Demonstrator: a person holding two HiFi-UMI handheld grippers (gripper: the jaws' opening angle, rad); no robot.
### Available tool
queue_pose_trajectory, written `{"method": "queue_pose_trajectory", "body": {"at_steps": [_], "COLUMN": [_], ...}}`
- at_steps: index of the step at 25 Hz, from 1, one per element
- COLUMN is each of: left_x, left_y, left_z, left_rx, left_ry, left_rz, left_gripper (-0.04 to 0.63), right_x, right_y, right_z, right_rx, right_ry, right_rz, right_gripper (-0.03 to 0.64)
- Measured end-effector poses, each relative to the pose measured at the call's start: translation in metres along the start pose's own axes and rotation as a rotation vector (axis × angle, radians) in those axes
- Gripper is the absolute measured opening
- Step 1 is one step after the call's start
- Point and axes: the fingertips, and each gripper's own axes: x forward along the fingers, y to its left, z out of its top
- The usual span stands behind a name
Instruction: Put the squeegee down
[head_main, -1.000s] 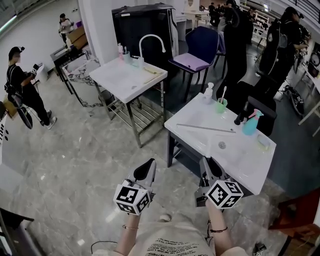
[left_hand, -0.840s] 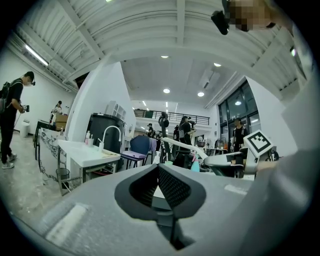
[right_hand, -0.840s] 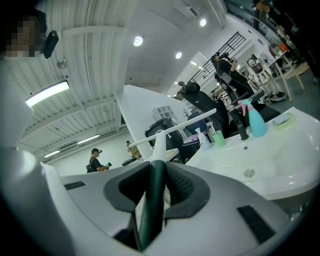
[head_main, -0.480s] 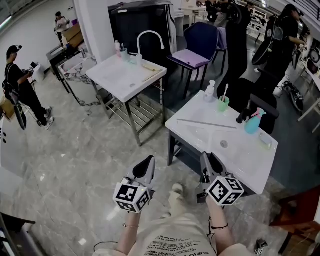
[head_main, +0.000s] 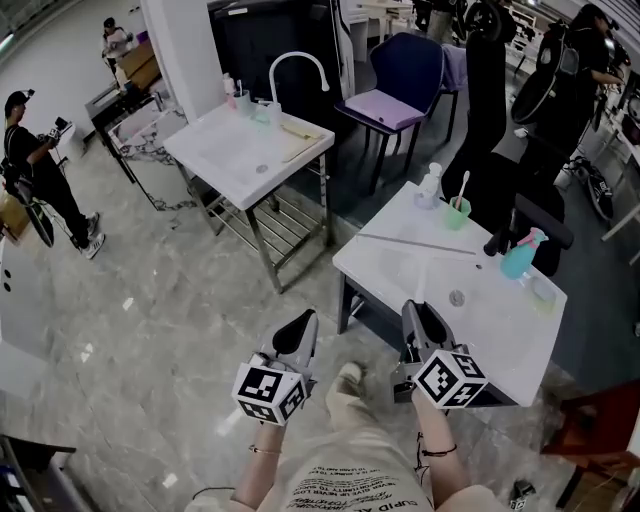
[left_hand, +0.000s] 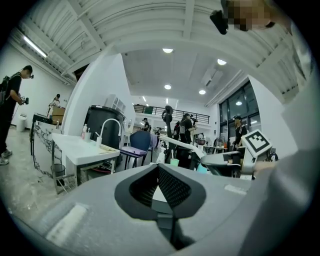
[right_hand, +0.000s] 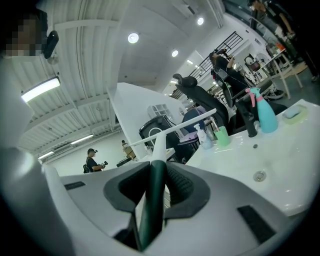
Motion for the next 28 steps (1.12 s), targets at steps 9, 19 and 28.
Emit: {"method": "queue_pose_trajectory", "body": {"at_steps": [9,19,28], "left_x": [0.072,0.139,0.187], "left_y": [0.029,0.050,0.062], "left_z": [0.005,0.012,0.017], "left_rx": [-0.001,-0.006,-0.003], "left_ry": [0.035,0.056,0.071], "left_rz": [-0.028,-0.062,-0.096], "left_gripper": [0.021,0.021,0.021], "right_x": [0.068,0.123,0.160], "right_y": [-0.028,-0.055,-0.072], "right_z": [0.010,0.019,0.029], "right_rx": [0.019,0.062,0.070], "right_ry": [0.024,0.034,0.035], "right_rz": [-0.033,-0.076,-0.095], "right_gripper": [0.098,0.098,0.098]}}
